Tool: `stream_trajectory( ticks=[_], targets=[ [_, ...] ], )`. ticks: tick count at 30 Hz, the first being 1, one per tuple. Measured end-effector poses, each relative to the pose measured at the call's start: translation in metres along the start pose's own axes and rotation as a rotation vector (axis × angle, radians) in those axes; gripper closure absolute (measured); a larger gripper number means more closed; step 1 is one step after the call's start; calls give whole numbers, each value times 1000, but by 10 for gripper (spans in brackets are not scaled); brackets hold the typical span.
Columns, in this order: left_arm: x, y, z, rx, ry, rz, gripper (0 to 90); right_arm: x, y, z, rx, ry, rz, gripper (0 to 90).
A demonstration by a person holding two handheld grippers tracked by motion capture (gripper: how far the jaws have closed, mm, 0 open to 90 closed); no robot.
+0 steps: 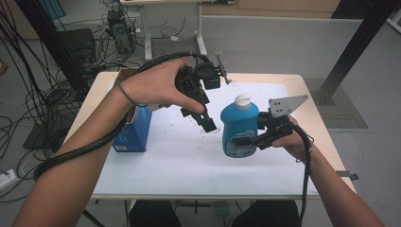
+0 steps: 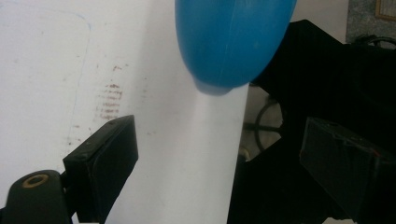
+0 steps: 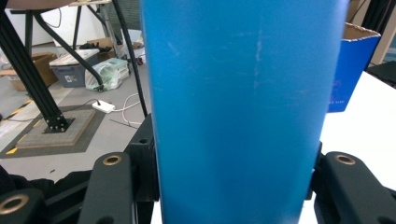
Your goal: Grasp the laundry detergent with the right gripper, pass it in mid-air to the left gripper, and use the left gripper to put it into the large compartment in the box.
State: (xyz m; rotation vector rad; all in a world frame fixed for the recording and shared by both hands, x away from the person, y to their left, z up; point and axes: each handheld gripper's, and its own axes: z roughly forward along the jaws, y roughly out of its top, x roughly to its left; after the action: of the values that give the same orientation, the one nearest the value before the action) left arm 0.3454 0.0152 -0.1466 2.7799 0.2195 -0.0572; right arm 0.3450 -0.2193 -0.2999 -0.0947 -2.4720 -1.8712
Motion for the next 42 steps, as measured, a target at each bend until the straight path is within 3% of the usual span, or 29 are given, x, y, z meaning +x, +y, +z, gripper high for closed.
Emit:
stream_trajectory(
  ticks=[28, 42],
  targets=[
    [-9, 28, 13, 23, -16, 67, 117, 1, 14, 31, 0, 89, -29, 441],
    [-9, 31, 13, 28, -13, 74, 117, 1, 14, 35, 2, 93, -29, 442]
  ],
)
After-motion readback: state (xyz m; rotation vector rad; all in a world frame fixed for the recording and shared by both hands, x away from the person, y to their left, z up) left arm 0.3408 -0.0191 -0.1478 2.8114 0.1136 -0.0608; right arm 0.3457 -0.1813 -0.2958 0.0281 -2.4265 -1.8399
